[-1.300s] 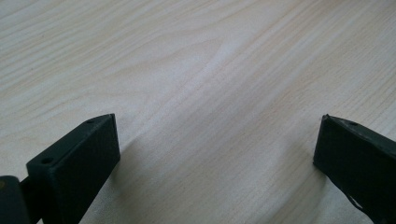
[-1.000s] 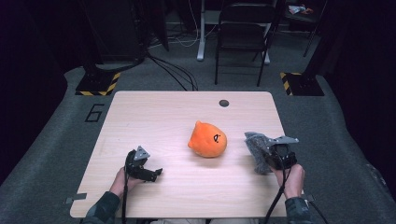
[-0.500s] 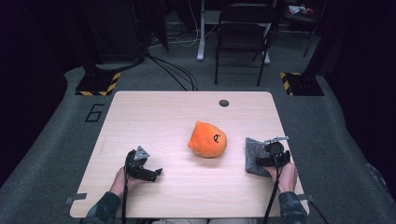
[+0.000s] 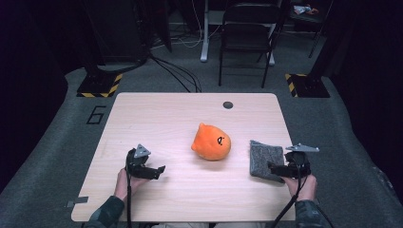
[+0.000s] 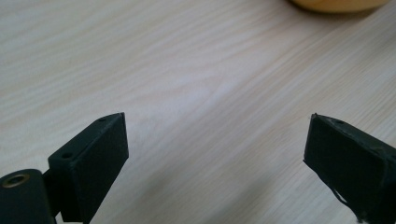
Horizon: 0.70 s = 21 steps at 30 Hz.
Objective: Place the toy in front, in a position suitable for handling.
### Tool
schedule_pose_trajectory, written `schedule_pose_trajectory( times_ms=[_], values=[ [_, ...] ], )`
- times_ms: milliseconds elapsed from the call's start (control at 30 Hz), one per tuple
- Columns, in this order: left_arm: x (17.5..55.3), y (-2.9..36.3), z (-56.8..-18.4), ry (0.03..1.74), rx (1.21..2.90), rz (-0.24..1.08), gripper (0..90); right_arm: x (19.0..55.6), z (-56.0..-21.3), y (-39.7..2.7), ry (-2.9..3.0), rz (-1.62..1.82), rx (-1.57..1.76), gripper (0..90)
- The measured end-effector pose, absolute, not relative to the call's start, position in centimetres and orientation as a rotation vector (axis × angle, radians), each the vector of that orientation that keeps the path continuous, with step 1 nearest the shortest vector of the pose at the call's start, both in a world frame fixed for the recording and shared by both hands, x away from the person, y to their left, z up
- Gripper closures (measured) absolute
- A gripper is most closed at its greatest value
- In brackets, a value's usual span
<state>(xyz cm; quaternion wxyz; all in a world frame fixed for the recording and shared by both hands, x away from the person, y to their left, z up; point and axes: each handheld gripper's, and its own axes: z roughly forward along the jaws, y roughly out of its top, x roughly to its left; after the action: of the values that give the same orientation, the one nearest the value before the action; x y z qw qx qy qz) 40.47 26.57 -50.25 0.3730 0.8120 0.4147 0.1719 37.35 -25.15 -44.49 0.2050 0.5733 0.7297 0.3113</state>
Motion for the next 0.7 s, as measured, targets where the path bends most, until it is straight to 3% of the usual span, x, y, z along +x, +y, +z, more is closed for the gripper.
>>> schedule_pose_trajectory(
  times_ms=[700],
  values=[
    [45.0, 17.8, -46.5, 0.831, 2.019, 0.395, 14.9, 36.4, -44.7, -24.9, 2.065, 0.837, 1.551, 14.2]
  ],
)
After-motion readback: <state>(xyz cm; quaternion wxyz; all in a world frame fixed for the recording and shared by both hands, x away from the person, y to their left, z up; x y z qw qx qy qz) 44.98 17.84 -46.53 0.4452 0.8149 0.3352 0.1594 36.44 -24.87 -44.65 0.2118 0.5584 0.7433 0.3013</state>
